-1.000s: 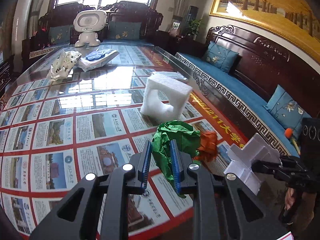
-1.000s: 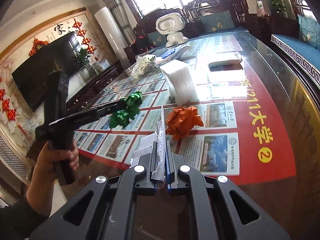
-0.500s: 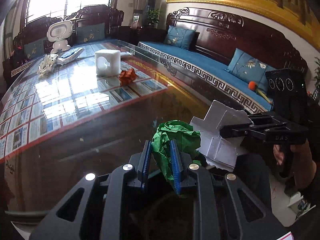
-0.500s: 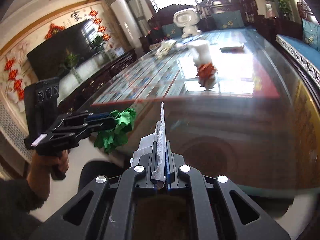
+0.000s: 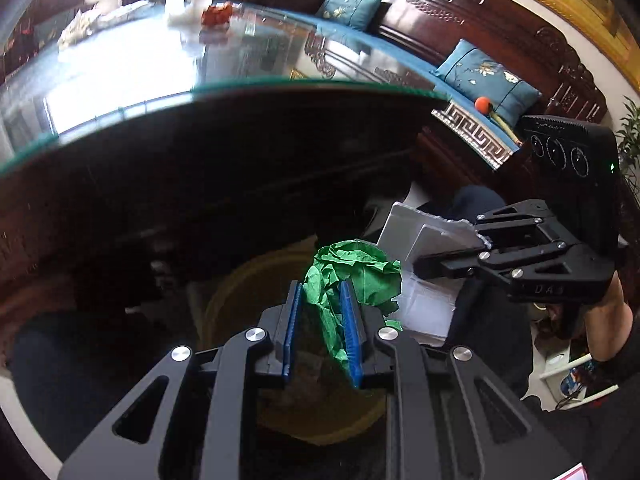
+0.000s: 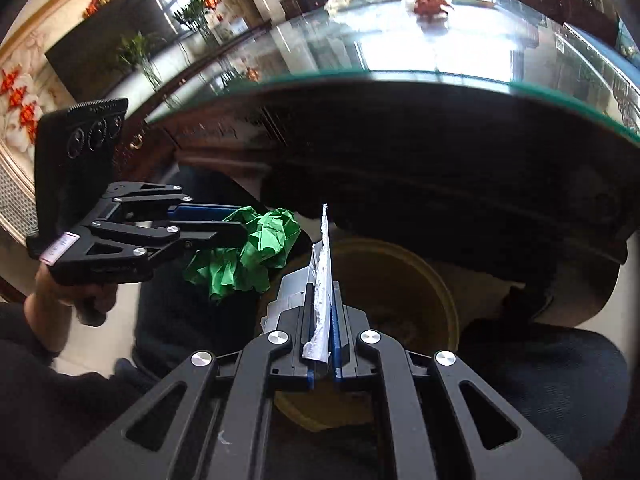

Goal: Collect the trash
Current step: 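Carry both items to the bucket and open both grippers, then raise both grippers back over the table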

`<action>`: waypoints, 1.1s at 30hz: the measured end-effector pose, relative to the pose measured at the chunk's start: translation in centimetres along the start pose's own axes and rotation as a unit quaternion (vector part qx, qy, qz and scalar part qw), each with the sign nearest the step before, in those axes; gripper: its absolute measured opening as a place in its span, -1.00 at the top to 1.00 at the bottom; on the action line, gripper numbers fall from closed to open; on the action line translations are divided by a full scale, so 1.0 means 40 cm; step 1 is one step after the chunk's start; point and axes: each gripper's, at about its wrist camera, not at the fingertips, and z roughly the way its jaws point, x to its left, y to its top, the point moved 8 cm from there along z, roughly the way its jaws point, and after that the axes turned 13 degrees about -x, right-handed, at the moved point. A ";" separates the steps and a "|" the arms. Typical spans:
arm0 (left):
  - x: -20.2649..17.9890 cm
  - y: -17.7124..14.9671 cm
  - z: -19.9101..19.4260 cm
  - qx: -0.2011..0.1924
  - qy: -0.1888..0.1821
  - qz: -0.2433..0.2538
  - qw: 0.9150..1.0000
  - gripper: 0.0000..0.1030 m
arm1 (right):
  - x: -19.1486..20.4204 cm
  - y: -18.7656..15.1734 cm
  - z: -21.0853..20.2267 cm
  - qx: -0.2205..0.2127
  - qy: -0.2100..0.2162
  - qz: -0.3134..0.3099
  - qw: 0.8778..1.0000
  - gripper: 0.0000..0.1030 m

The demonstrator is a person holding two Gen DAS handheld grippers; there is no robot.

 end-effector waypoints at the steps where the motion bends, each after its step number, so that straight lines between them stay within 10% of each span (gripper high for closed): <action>1: 0.001 -0.011 0.006 0.006 -0.001 -0.004 1.000 0.60 | -0.008 -0.015 0.014 0.013 -0.004 0.001 1.000 0.68; 3: -0.002 -0.026 0.012 0.013 -0.001 -0.004 1.000 0.60 | -0.028 -0.037 0.032 0.031 -0.027 0.003 0.999 -0.13; 19: -0.015 -0.085 0.069 0.051 -0.002 0.014 0.999 0.56 | -0.030 -0.035 0.016 0.010 0.006 0.030 0.999 -0.12; 24: -0.019 -0.085 0.070 0.051 -0.002 0.022 0.998 0.06 | -0.037 -0.021 0.011 0.009 0.006 0.031 0.999 -0.12; 33: -0.004 -0.049 0.049 0.031 0.004 0.020 0.999 -0.02 | -0.029 0.009 0.006 -0.007 0.014 0.023 1.000 -0.12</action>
